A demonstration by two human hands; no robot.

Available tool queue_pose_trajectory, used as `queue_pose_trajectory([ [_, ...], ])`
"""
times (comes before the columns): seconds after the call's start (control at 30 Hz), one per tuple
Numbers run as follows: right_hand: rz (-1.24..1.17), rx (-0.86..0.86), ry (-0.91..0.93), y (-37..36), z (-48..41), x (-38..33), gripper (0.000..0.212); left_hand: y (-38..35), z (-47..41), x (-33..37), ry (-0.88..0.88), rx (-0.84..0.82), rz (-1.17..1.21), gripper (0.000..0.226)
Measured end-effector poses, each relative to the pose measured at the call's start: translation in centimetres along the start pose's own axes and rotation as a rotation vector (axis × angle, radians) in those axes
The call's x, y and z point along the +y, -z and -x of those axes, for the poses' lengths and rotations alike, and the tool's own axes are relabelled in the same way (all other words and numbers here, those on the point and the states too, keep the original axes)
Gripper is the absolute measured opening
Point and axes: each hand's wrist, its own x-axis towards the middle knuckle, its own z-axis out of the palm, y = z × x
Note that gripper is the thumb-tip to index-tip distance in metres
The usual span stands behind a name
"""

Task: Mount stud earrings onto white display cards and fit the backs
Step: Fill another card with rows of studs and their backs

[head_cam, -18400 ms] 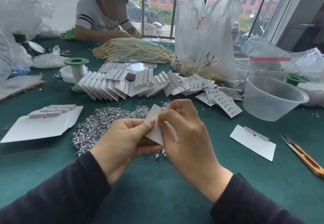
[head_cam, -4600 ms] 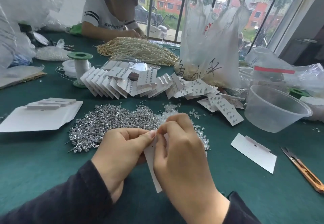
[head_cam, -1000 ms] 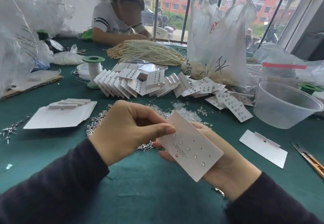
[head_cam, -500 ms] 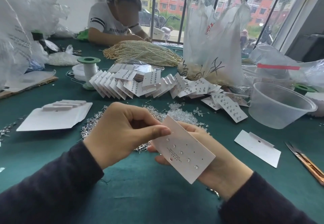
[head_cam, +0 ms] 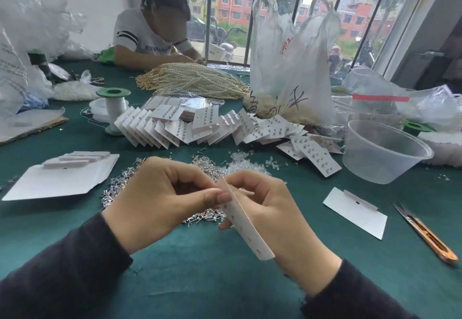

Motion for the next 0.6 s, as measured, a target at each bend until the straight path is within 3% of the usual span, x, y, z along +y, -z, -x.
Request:
queue_pose_trajectory([
  [0.23, 0.353, 0.168, 0.19, 0.0, -0.2, 0.9, 0.012, 0.1, -0.1, -0.3, 0.157, -0.048, 0.138, 0.027],
  [0.37, 0.56, 0.236, 0.274, -0.2, -0.2, 1.5, 0.01, -0.1, -0.1, -1.0, 0.396, -0.1, 0.341, 0.023],
  [0.47, 0.709, 0.303, 0.38, -0.3, -0.3, 1.7, 0.009, -0.3, -0.3, -1.2, 0.563, -0.081, 0.572, 0.044],
  [0.53, 0.732, 0.333, 0.437, -0.3, -0.3, 1.6, 0.008, -0.1, -0.4, -1.3, 0.615, -0.094, 0.593, 0.057],
  [0.6, 0.758, 0.334, 0.475, -0.3, -0.3, 1.5, 0.007, 0.1, -0.3, -1.4, 0.646, -0.141, 0.571, 0.055],
])
